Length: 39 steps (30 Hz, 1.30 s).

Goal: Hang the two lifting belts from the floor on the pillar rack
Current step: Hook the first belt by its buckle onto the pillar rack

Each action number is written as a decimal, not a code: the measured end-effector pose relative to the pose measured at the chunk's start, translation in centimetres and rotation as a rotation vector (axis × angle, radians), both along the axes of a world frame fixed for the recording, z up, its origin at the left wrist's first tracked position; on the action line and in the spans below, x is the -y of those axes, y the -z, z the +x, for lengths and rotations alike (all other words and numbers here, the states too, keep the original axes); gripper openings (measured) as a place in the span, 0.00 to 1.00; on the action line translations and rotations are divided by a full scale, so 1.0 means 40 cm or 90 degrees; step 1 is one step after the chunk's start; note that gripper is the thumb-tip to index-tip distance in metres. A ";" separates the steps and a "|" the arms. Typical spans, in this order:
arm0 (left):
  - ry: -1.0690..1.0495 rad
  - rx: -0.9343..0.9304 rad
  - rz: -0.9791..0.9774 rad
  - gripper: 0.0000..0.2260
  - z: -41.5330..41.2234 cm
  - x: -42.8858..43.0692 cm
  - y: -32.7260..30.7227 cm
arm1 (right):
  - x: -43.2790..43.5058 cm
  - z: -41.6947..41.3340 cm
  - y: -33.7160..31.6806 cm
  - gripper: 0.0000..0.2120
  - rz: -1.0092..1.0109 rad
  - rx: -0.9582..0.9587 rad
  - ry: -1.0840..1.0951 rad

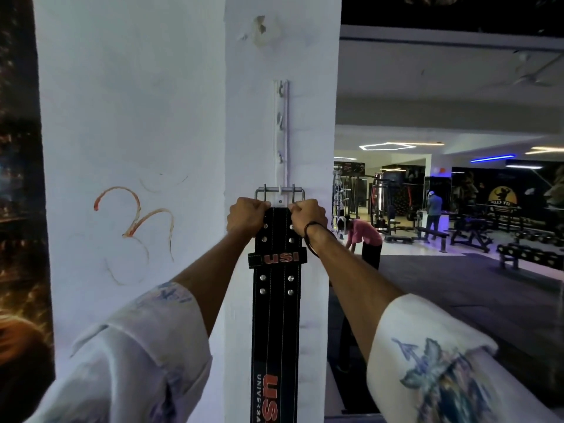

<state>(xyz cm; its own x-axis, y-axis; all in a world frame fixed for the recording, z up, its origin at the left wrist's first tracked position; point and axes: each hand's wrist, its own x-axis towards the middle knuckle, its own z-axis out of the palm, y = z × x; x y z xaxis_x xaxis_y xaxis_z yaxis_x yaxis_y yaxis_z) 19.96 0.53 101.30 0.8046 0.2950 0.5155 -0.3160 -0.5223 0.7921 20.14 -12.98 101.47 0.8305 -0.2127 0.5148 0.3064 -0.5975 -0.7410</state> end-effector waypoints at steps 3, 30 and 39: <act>0.054 0.007 0.017 0.10 -0.026 -0.012 0.020 | 0.017 -0.035 0.022 0.11 -0.077 0.009 -0.058; -0.094 -0.364 0.554 0.29 -0.362 -0.166 0.930 | -0.058 -0.311 0.905 0.29 -0.450 -0.165 -0.191; 0.018 -0.665 0.455 0.29 -0.493 -0.255 1.874 | -0.146 -0.407 1.826 0.27 -0.460 -0.412 -0.285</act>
<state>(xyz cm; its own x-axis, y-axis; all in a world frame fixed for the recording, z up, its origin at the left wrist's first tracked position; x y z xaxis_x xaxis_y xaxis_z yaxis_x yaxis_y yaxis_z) 0.24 10.74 26.35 0.9242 0.1907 -0.3308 0.2704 -0.9386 0.2142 3.86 -7.14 28.43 0.9181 0.3581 -0.1700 0.2816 -0.8910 -0.3561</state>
